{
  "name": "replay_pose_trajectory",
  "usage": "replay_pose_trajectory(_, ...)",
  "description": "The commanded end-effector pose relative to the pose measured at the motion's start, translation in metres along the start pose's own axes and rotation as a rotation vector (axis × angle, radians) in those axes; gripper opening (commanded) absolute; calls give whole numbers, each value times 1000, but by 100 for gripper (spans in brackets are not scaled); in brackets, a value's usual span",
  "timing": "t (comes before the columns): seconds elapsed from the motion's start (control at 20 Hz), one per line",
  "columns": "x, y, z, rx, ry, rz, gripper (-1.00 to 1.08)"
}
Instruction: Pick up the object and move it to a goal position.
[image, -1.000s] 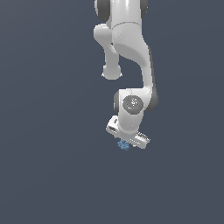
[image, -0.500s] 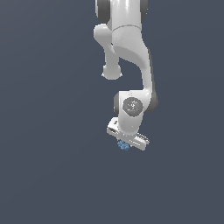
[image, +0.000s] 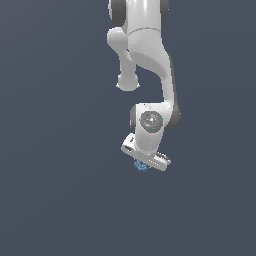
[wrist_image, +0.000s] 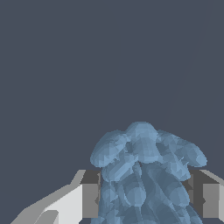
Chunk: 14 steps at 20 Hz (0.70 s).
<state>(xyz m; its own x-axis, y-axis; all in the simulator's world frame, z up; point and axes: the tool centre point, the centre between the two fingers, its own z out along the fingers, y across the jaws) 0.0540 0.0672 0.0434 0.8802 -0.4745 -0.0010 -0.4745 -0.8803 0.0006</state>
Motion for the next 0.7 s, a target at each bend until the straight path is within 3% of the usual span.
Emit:
replay_pose_trajectory(0.0, 1, 1, -5, 1, 1, 0, -100)
replay_pose_trajectory(0.3, 3, 9, -34, 1, 1, 0, -100)
replay_pose_trajectory(0.65, 8, 28, -98, 1, 1, 1, -100)
